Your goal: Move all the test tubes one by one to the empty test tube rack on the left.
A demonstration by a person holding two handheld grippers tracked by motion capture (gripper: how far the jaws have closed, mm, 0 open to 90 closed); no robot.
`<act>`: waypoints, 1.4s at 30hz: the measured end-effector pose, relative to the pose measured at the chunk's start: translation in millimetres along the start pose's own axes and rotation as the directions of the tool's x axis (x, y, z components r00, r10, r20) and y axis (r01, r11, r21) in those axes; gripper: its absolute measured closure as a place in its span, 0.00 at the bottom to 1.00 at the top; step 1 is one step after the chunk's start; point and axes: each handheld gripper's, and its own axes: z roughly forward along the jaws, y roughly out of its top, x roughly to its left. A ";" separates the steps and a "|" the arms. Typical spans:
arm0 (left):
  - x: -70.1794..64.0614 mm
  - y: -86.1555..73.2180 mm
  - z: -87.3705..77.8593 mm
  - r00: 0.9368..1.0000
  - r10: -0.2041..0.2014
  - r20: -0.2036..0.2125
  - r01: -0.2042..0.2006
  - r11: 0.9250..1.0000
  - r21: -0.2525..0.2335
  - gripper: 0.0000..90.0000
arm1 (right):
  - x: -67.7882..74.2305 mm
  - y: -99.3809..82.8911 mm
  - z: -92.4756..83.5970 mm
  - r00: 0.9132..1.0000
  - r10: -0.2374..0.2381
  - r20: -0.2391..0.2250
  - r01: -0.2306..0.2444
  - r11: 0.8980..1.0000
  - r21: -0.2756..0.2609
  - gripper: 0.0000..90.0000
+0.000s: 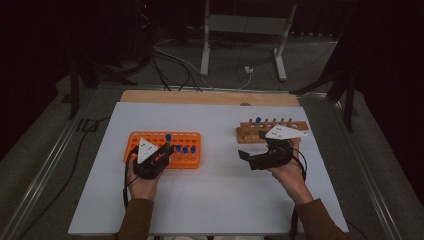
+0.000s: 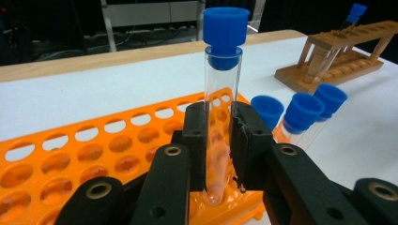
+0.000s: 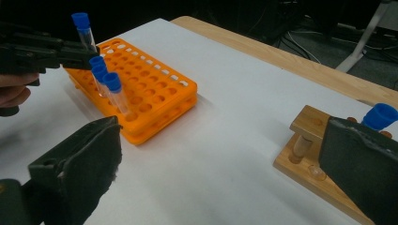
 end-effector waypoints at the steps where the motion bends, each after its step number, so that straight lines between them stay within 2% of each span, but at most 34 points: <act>1: -0.3 -1.0 0.8 1.000 0.005 -0.002 -0.005 1.000 0.010 0.87 | 0.1 -0.3 0.3 1.000 0.001 0.000 -0.001 1.000 0.000 0.00; 6: -3.5 -7.8 8.5 0.998 0.067 -0.011 -0.066 0.993 0.098 0.87 | 2.0 -3.1 3.6 1.000 0.000 -0.007 0.000 1.000 0.010 0.00; 18: -7.7 -9.1 13.2 0.995 0.096 -0.020 -0.092 0.985 0.148 0.88 | 2.8 -5.7 5.7 1.000 -0.001 -0.012 0.001 1.000 0.019 0.00; 23: -8.1 -13.2 16.5 0.994 0.104 -0.019 -0.099 0.978 0.182 0.88 | 2.9 -6.4 6.2 1.000 0.002 -0.016 -0.001 1.000 0.021 0.00; 29: -6.6 -16.6 13.4 0.995 0.094 -0.012 -0.090 0.980 0.175 0.88 | 3.8 -6.8 6.5 1.000 -0.001 -0.018 0.001 1.000 0.024 0.00; 36: -1.9 -17.0 10.5 0.999 0.047 0.014 -0.049 0.983 0.175 0.85 | 4.8 -6.4 7.0 1.000 -0.003 -0.023 0.004 1.000 0.023 0.00; 42: 1.1 -16.2 -2.6 0.999 0.038 0.027 -0.041 0.989 0.145 0.67 | 2.4 -6.0 5.0 1.000 -0.002 -0.018 0.002 1.000 0.021 0.00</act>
